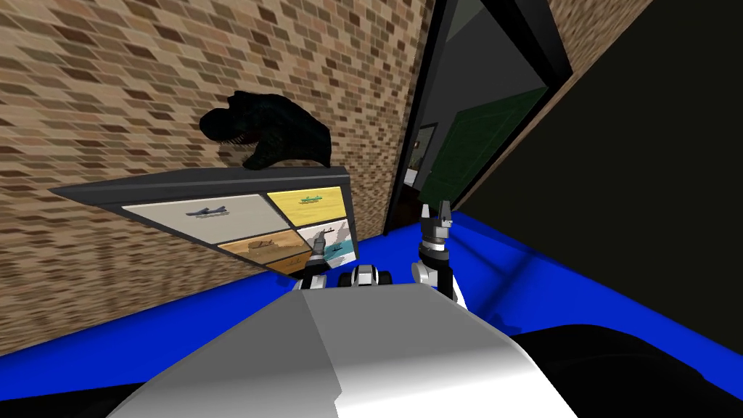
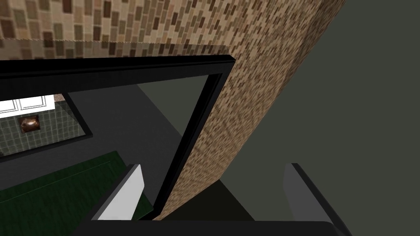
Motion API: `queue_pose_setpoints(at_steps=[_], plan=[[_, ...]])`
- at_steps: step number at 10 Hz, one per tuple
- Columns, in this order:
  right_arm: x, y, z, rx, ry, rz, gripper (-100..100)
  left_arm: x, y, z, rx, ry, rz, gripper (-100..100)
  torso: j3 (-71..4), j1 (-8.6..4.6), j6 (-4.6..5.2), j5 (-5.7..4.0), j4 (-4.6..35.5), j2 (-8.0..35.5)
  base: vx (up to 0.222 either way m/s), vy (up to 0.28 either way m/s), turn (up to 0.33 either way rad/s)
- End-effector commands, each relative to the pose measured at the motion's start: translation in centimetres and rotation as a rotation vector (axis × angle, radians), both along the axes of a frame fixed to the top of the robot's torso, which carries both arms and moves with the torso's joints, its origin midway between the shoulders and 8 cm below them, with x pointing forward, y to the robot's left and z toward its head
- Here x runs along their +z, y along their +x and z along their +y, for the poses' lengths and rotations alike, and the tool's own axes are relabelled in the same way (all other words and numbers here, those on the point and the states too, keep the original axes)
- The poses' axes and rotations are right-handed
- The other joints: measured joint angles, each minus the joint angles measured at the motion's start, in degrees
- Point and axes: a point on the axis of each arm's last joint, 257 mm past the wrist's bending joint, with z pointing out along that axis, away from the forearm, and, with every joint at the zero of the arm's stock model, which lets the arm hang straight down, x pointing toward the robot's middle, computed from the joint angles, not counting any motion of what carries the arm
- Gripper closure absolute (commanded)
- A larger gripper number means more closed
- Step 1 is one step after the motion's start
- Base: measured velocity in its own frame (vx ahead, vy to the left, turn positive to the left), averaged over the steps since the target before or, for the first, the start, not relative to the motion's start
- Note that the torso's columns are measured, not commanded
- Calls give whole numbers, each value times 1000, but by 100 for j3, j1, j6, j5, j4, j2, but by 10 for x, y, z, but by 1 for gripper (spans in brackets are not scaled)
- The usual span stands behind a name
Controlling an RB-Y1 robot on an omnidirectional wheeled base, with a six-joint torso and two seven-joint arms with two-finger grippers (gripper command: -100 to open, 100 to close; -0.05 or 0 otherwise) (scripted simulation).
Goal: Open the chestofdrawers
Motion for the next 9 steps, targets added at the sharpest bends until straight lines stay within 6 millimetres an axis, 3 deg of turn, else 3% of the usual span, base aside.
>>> queue_pose_setpoints(at_steps=[1, 2, 4, 5, 6, 7, 8, 9], plan=[[0, 0, 0, 0, 0, 0, 0, -9, 8, 23, 12, 22, 16, 100, 13, -23, 12, -3, 5, 22, -100, -57, -103], [0, 0, 0, 0, 0, 0, 0, 0, 18, 43, 19, 47, -2, 100, 10, -20, 2, -1, -3, 13, -158, -102, -162], [0, 0, 0, 0, 0, 0, 0, -15, 16, 47, 28, 39, 30, 100, -5, -13, 3, -5, 0, -10, -101, -55, -34], [0, 0, 0, 0, 0, 0, 0, -5, 27, 70, 41, 61, 11, 100, -21, 11, -6, 1, -8, -34, -101, -54, -191], [0, 0, 0, 0, 0, 0, 0, -20, 23, 73, 47, 53, 41, 100, -17, 11, -3, 1, -5, -22, -97, -59, -87], [0, 0, 0, 0, 0, 0, 0, -20, 23, 73, 47, 53, 41, 100, -10, 6, -9, 6, -10, -15, -39, -38, 22], [0, 0, 0, 0, 0, 0, 0, -7, 34, 97, 64, 71, 20, 100, -16, 20, -15, 13, -19, -29, -106, -82, -147], [0, 0, 0, 0, 0, 0, 0, -18, 31, 99, 70, 64, 43, 100, -9, 9, -5, 5, -6, -10, -104, -66, -92]])
